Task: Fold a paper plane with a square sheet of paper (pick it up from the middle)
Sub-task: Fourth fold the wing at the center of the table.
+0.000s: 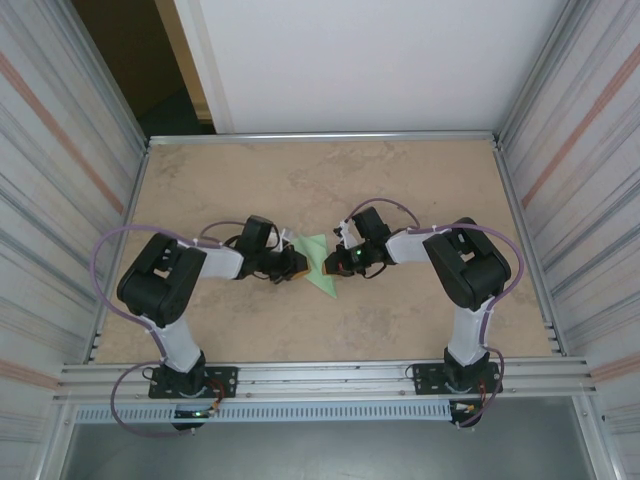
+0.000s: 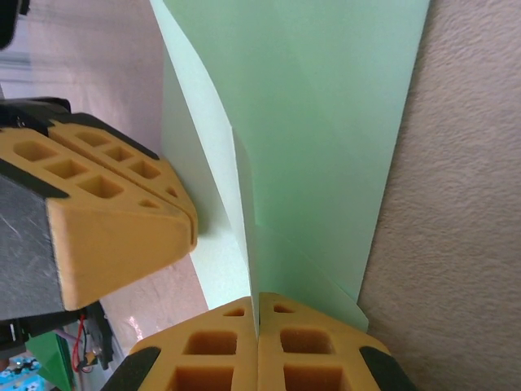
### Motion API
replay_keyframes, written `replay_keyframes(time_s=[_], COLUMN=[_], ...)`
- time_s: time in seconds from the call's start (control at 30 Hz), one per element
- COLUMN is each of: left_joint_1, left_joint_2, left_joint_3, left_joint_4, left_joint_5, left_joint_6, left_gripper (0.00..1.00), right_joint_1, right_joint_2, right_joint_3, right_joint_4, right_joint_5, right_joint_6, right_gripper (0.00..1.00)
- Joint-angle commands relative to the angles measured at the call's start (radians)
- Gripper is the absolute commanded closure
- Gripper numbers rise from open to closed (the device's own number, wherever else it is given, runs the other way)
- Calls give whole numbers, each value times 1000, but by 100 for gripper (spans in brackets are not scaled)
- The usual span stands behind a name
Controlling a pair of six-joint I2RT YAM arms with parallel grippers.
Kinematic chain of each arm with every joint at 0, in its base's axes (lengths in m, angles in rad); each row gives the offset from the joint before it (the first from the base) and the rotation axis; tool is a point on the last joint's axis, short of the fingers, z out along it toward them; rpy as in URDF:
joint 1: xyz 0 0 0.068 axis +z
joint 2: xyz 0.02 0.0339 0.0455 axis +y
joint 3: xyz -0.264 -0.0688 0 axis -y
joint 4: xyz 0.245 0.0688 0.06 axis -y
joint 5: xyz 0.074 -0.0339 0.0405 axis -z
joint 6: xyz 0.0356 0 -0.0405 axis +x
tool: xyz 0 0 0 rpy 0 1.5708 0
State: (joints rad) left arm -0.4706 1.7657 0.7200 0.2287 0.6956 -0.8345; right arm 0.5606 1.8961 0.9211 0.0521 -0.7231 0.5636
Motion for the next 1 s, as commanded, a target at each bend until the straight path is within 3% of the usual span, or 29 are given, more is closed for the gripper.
replay_keyframes(time_s=[0.0, 0.7, 0.97], left_joint_1=[-15, -26, -26], left_joint_2=[11, 29, -56], left_joint_3=[30, 73, 55], left_joint_4=[-72, -201, -73], left_joint_5=[-34, -76, -46], left_joint_6=[10, 19, -22], left_gripper=[89, 90, 83], right_joint_1=[-2, -4, -12], right_joint_2=[-3, -35, -25], right_joint_3=[-25, -40, -71], right_joint_4=[0, 29, 47], right_joint_5=[-22, -82, -69], right_joint_6=[-7, -72, -50], right_gripper=[94, 97, 97])
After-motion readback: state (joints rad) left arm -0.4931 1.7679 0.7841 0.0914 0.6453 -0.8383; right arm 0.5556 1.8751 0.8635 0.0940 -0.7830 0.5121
